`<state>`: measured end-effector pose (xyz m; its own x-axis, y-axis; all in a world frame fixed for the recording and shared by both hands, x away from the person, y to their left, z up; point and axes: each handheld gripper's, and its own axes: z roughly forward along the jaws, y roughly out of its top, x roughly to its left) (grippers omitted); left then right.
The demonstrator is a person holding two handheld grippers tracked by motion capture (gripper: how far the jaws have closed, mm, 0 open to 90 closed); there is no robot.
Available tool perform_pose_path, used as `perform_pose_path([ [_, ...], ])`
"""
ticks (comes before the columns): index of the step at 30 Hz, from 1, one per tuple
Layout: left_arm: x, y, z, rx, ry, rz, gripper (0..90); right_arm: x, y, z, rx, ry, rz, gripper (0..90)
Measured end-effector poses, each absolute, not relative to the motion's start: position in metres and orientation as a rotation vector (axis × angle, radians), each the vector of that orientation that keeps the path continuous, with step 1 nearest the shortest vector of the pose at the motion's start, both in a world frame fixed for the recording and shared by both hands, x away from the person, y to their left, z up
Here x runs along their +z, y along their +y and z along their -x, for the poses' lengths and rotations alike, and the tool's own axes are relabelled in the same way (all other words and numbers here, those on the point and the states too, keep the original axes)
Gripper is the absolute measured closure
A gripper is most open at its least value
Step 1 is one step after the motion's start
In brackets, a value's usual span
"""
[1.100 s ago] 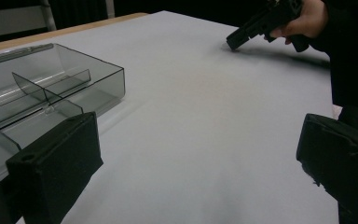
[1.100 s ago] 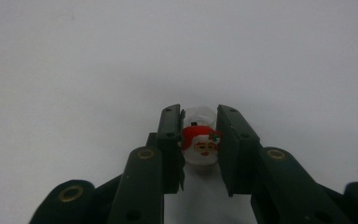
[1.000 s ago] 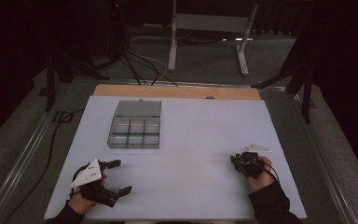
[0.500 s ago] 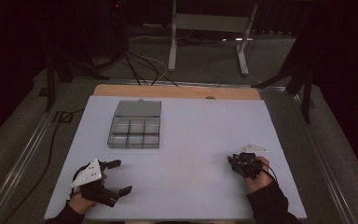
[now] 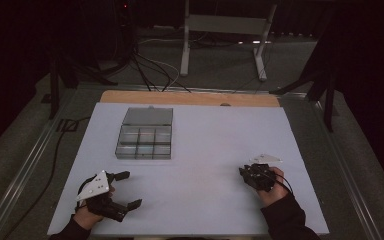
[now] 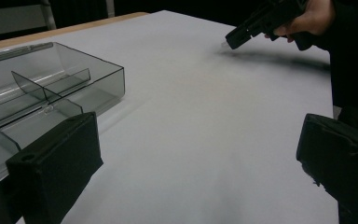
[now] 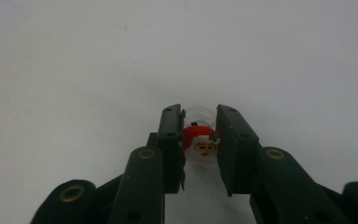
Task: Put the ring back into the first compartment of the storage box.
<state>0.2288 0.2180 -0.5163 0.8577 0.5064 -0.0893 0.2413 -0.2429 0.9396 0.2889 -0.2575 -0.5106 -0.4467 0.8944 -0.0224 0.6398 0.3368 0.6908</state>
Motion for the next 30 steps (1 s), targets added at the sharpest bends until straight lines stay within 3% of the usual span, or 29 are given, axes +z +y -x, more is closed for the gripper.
perform_pose_path([
  [30,-0.516,0.218,-0.228,0.274,0.562,-1.835,0.5,-0.504,-0.211,-0.292,0.919,2.332,-1.202,71.9],
])
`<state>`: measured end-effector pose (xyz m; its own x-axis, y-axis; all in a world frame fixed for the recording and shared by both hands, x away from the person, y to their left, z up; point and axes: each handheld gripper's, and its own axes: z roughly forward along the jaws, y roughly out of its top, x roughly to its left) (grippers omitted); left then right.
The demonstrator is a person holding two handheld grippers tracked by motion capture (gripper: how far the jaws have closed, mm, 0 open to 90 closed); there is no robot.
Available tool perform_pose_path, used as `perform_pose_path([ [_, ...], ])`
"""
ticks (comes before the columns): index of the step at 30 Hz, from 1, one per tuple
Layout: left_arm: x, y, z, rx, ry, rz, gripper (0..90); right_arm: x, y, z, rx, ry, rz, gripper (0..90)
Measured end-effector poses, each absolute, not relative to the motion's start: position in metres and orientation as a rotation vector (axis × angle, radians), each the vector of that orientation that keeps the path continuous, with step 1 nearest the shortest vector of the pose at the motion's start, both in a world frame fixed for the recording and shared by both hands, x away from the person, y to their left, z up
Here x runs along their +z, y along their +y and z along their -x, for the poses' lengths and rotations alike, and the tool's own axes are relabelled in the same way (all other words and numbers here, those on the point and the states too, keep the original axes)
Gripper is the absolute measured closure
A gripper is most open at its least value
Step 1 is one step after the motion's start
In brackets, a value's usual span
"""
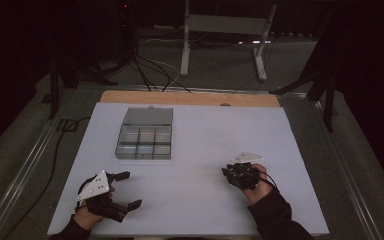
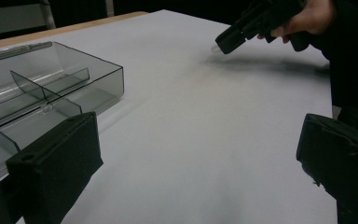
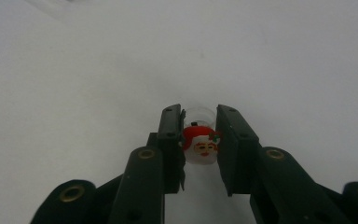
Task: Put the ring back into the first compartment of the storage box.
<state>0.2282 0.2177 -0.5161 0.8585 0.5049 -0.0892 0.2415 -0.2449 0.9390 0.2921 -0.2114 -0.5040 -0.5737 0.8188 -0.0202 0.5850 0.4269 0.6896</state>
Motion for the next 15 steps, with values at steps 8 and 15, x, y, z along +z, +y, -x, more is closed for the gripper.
perform_pose_path([
  [8,-0.516,0.218,-0.228,0.274,0.562,-1.833,0.4,-0.5,-0.199,-0.292,0.936,2.357,-1.157,71.9],
  [15,-0.516,0.218,-0.228,0.276,0.565,-1.832,0.5,-0.495,-0.181,-0.294,0.96,2.387,-1.101,71.9],
])
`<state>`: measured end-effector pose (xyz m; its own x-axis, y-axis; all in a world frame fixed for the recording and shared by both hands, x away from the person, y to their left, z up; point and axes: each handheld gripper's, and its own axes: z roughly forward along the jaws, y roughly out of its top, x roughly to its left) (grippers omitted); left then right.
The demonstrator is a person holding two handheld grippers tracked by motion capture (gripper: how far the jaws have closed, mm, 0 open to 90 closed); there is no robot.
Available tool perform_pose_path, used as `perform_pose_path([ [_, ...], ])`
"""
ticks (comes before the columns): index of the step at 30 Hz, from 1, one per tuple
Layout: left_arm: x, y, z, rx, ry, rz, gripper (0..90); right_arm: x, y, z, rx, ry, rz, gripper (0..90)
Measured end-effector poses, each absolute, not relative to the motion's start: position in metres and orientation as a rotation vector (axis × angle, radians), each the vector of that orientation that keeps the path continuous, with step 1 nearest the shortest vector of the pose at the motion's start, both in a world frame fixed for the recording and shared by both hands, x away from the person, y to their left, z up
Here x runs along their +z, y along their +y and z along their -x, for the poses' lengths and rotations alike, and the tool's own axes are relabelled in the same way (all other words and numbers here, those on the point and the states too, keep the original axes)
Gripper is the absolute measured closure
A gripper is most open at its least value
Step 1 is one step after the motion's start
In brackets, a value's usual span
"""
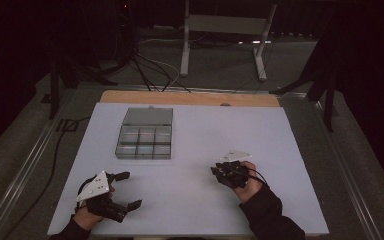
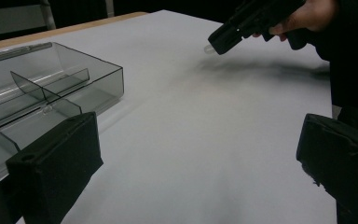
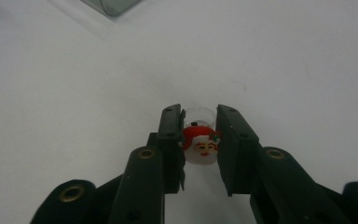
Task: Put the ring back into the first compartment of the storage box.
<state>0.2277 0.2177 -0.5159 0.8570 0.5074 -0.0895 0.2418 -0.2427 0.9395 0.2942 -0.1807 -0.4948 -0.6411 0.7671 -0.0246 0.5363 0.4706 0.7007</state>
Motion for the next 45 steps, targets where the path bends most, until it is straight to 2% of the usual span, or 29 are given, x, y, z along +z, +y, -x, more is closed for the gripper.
perform_pose_path([
  [20,-0.516,0.218,-0.227,0.276,0.561,-1.832,0.5,-0.474,-0.124,-0.311,1.016,2.443,-0.939,71.9],
  [45,-0.515,0.218,-0.226,0.277,0.559,-1.829,0.5,-0.45,-0.08,-0.332,1.079,2.454,-0.853,71.9],
])
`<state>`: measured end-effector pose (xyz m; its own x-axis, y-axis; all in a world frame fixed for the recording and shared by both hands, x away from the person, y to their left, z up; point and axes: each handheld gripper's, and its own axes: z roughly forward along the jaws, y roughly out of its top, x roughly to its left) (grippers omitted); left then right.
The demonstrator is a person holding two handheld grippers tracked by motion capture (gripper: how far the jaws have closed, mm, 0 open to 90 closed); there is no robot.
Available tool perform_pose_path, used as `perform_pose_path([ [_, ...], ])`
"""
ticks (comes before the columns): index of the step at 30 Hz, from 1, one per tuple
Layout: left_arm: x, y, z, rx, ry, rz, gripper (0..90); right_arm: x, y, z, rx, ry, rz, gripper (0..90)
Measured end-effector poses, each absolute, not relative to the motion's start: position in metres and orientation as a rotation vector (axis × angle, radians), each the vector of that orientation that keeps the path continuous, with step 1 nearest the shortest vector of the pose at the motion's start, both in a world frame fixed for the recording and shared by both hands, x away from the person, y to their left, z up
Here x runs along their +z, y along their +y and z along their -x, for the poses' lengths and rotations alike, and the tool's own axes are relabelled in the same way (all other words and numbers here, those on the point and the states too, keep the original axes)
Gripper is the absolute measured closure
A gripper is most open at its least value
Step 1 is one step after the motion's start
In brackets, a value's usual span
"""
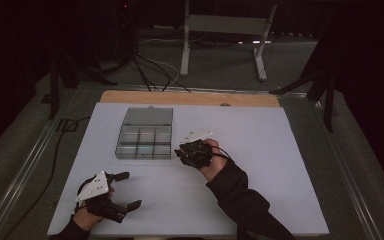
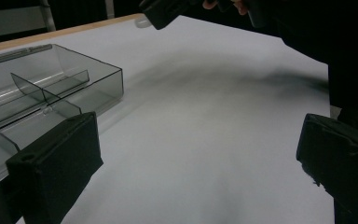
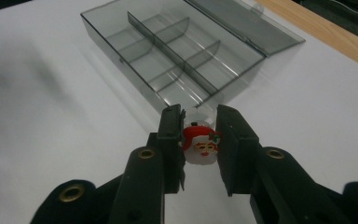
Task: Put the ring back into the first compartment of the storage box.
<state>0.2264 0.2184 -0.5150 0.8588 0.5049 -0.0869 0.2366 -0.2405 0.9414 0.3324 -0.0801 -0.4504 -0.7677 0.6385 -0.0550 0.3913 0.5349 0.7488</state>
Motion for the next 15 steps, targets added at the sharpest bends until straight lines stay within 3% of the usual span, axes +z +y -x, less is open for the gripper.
perform_pose_path([
  [15,-0.515,0.219,-0.226,0.274,0.562,-1.822,0.5,-0.44,-0.039,-0.351,1.13,2.462,-0.801,71.8],
])
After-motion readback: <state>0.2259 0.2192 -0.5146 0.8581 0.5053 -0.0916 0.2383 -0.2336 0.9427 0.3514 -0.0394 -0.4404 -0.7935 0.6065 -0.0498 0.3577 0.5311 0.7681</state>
